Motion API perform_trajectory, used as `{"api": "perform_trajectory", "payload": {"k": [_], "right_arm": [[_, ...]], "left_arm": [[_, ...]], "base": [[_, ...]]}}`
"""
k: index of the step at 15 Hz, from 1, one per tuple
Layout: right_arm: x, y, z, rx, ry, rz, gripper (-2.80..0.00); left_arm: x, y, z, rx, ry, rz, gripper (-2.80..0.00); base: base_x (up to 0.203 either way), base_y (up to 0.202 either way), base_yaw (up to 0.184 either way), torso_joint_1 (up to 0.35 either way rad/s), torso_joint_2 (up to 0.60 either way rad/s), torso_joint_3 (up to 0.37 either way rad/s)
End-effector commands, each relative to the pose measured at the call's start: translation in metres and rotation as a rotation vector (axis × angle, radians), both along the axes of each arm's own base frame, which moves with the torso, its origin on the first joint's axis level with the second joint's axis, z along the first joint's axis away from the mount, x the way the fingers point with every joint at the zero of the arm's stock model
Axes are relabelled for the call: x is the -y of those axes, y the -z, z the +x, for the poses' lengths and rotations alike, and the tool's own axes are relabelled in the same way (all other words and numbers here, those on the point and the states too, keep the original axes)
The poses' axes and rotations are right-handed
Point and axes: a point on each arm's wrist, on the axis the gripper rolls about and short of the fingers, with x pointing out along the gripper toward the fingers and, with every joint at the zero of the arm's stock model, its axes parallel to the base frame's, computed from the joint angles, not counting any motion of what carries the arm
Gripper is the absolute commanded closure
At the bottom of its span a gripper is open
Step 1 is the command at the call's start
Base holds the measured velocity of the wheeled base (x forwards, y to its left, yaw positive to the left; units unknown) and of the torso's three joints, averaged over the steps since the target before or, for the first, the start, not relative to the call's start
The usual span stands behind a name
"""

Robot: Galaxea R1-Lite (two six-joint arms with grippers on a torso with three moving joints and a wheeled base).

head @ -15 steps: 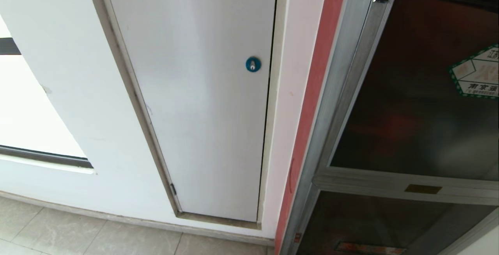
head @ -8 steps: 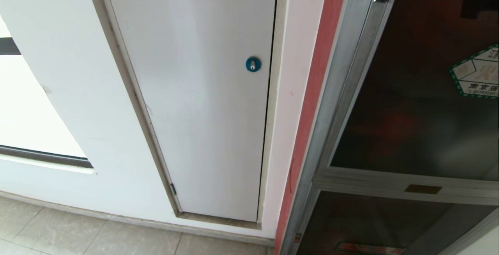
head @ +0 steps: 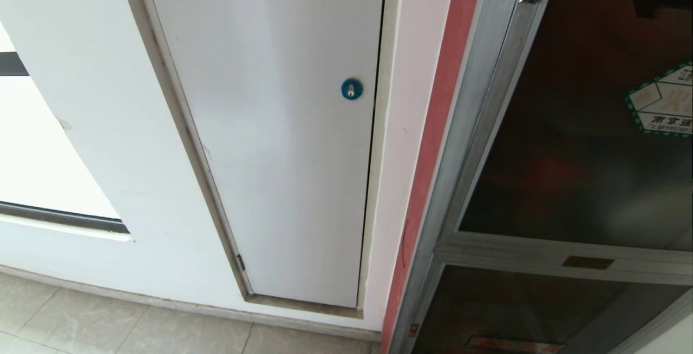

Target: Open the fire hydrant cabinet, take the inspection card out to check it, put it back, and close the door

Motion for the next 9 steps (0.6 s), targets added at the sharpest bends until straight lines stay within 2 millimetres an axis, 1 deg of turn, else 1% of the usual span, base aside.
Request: {"api": "perform_trajectory", "payload": {"k": [1, 9], "right_arm": [[-0.001, 0.001, 0.002, -0.004, 0.0, 0.0, 0.0], [0.003, 0.002, 0.022, -0.001, 0.08, -0.007, 0.0]], "left_arm": [[0.0, 0.0, 0.0, 0.001, 0.0, 0.0, 0.0], [0.0, 0.0, 0.0, 0.001, 0.0, -0.001, 0.0]], "base": [[0.0, 0.0, 0.0, 0.0, 0.0, 0.0], [0.0, 0.0, 0.0, 0.0, 0.0, 0.0]]}}
